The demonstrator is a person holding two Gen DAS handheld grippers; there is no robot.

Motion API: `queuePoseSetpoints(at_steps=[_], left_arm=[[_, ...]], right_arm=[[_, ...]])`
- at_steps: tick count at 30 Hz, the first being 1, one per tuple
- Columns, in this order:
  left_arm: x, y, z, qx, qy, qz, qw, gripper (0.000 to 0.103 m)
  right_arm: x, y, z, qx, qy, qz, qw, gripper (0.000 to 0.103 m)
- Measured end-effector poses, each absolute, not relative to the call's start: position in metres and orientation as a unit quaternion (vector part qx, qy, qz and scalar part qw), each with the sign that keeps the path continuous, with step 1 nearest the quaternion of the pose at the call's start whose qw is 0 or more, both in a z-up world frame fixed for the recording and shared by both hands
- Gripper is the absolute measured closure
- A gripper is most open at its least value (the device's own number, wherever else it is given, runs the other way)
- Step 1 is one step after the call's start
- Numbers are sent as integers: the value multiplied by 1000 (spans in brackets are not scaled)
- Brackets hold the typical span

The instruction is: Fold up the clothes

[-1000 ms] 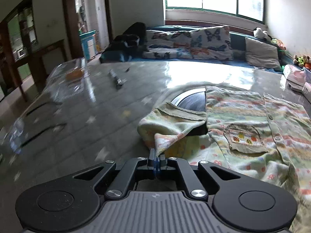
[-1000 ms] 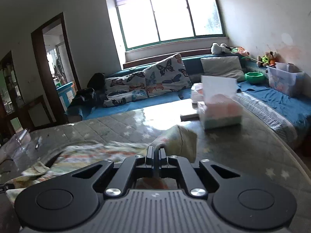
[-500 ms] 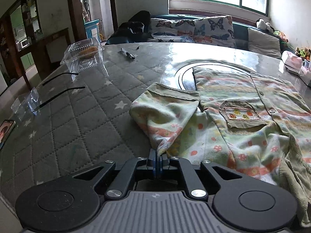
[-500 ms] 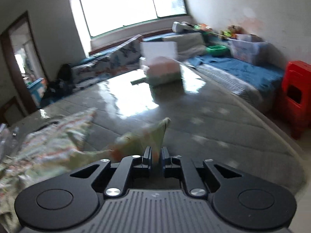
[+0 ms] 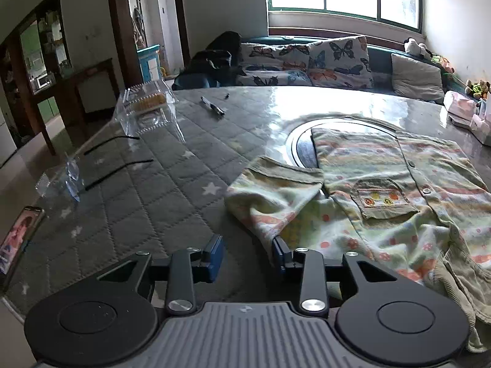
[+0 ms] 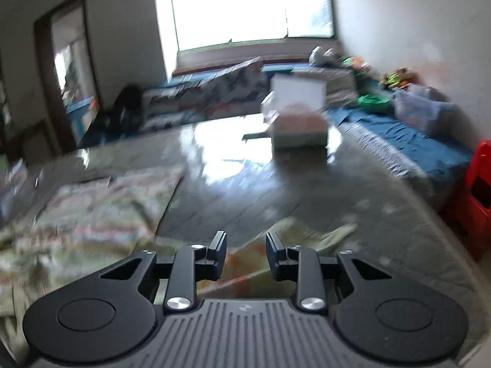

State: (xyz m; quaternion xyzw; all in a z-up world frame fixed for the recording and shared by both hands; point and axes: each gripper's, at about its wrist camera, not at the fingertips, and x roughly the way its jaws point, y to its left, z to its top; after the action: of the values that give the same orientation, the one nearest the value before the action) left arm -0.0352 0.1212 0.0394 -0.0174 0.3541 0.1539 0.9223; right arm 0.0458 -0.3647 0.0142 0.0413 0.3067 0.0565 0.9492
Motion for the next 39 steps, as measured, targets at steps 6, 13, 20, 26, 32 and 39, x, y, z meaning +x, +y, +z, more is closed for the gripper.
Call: queuePoseSetpoints(at_steps=[6, 13, 20, 26, 32, 39], left_arm=[[-35, 127, 41, -16, 357, 156, 921, 61], [-35, 127, 41, -17, 361, 157, 919, 59], [-35, 121, 46, 0, 354, 155, 922, 46], [-30, 121, 48, 11, 348, 151, 925, 46], [-2, 99, 43, 46, 340, 99, 934, 47], [38, 84, 18, 84, 363, 46, 927, 67]], right_arm=[[41, -369, -14, 36, 358, 35, 932, 73], [36, -384, -11, 39, 352, 14, 935, 72], [73, -372, -21, 18, 365, 28, 930, 70], [85, -378, -23, 22, 363, 18, 932, 66], [86, -377, -24, 19, 361, 13, 932, 61], [87, -376, -24, 20, 361, 12, 932, 58]])
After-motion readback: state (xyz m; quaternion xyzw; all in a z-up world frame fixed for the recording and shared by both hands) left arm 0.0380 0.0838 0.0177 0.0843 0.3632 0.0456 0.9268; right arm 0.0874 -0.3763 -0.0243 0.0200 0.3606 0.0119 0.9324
